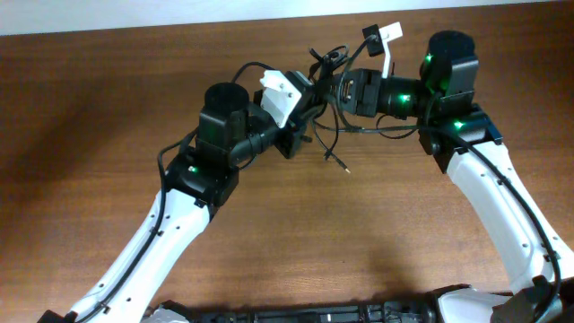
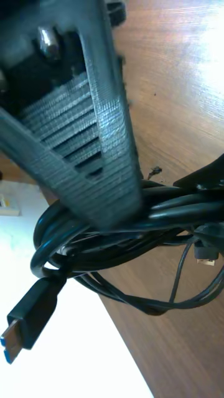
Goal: Untangle cables
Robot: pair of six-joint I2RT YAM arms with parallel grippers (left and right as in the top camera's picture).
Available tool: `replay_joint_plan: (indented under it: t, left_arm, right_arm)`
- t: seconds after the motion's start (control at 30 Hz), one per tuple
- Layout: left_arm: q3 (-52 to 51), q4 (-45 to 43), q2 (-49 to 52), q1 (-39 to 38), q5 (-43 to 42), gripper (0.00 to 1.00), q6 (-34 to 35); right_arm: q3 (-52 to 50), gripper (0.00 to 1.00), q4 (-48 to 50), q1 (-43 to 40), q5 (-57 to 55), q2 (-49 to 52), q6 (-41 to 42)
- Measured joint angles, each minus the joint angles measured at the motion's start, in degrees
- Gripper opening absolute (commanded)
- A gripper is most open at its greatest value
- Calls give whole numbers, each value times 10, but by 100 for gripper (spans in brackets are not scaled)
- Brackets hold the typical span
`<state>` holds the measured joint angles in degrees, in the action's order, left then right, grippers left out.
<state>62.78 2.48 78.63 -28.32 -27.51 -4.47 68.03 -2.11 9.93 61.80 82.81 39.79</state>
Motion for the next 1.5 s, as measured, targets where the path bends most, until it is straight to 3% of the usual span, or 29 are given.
replay_joint_plan:
  t: [0.1,0.13,0.2,0.23,0.27,0.4,0.53,0.73,0.97,1.07,1.23,1.3,1.33,1.43,1.5]
  left_arm:
    - [0,0,0,-1,2,0,0]
    - [0,0,0,-1,2,0,0]
    - [0,0,0,-1,1,0,0]
    - [0,1,-1,-1,2,3,2]
    - [0,1,-1,-1,3,12,4]
    - [0,4,-2,-3,12,26,3]
    - [0,4,-2,-5,23,35,4]
    - [0,11,-2,0,20,48,10]
    - [0,11,-2,3,-8,48,11]
    - [0,-9,-2,3,-50,31,10]
    - [0,-26,-2,4,-82,18,14]
    - [0,-26,-2,4,-92,18,16]
    - [0,-26,-2,4,-92,16,17]
    - [0,-26,-2,4,-93,13,18]
    - [0,-25,-2,5,-91,13,19]
  right_arm:
    - [0,19,0,1,-3,0,0]
    - [0,4,0,1,-3,0,1]
    - [0,4,0,1,-7,0,-2]
    - [0,4,0,1,-9,0,-4]
    - [0,4,0,1,-10,0,-5]
    - [0,4,0,3,-8,0,-5]
    - [0,4,-1,7,26,0,-9]
    - [0,4,-2,-70,122,0,-41]
    - [0,4,-2,-85,143,0,-55]
    - [0,4,-2,-85,146,0,-56]
    - [0,4,-1,-76,172,0,-68]
    - [0,4,0,-70,172,0,-71]
    - [0,7,0,-68,172,0,-73]
    - [0,46,1,-63,176,0,-73]
    - [0,55,3,-60,184,0,-75]
